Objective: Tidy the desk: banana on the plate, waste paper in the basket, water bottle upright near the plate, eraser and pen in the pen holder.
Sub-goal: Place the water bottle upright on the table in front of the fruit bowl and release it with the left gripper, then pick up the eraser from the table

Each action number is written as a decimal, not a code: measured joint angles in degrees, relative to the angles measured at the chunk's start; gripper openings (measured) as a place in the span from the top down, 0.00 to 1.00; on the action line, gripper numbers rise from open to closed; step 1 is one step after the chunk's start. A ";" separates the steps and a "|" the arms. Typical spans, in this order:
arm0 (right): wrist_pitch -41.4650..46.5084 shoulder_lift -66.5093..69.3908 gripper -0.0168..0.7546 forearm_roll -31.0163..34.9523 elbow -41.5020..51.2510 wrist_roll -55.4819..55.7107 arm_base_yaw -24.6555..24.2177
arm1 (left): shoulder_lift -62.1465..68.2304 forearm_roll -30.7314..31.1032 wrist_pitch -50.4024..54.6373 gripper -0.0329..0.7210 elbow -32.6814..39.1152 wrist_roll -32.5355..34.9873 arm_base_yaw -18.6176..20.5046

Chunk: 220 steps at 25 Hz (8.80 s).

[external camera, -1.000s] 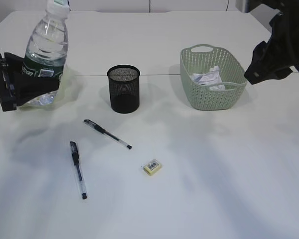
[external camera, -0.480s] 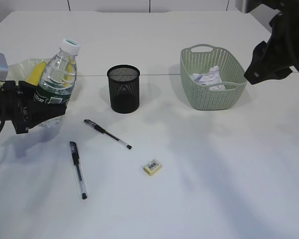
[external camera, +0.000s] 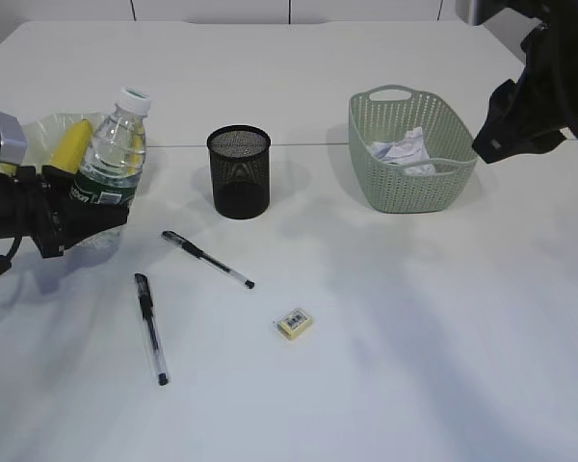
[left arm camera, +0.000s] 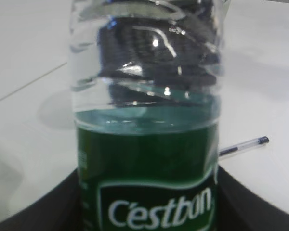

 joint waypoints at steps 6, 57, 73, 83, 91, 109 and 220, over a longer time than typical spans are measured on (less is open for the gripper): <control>0.00 1.22 0.55 0.21 0.00 0.00 0.00 | 2.96 0.00 -0.04 0.42 0.00 0.11 0.00; -1.22 2.96 0.55 1.26 0.00 0.00 0.00 | 12.66 -2.83 7.73 0.42 -0.67 1.47 2.38; -1.22 3.07 0.55 1.26 0.00 0.00 0.00 | 14.01 0.68 7.24 0.34 -0.89 2.67 2.51; -1.22 4.25 0.55 1.26 0.00 0.00 0.00 | 15.02 0.22 6.56 0.14 -0.79 1.21 2.62; -1.22 4.25 0.55 1.26 0.00 0.00 0.00 | 11.99 0.34 2.98 0.13 -0.31 -0.09 2.71; -1.47 4.36 0.55 1.26 0.00 0.00 0.00 | 3.89 1.63 2.76 0.13 -0.11 -3.83 2.71; 9.38 4.36 0.55 19.61 0.00 9.61 0.00 | -51.42 86.25 -10.25 0.38 3.62 -139.54 -12.72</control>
